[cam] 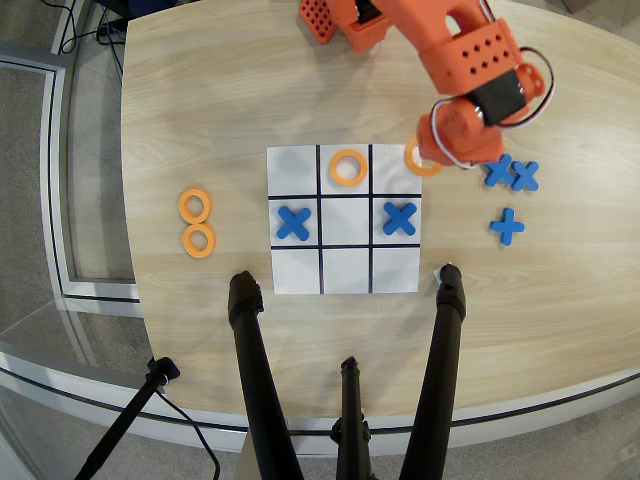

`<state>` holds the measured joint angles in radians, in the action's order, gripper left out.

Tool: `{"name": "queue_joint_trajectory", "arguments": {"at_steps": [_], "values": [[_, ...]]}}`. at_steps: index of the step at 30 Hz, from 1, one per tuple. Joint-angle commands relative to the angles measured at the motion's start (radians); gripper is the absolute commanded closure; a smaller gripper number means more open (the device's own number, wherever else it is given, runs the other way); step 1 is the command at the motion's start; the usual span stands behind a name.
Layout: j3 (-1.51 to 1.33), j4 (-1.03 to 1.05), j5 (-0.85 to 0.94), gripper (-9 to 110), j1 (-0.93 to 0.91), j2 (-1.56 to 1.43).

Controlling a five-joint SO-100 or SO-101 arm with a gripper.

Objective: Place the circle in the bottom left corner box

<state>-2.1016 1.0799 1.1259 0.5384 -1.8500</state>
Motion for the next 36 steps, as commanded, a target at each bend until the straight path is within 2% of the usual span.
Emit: {"name": "queue_joint_trajectory", "arguments": {"at_steps": [1, 13, 36], "values": [[0.005, -0.029, 0.018, 102, -0.048, 0.035], [-0.063, -0.083, 0.094, 102, -0.152, 0.097], [-0.071, -0.207, 0.072, 102, -0.121, 0.196]]}}
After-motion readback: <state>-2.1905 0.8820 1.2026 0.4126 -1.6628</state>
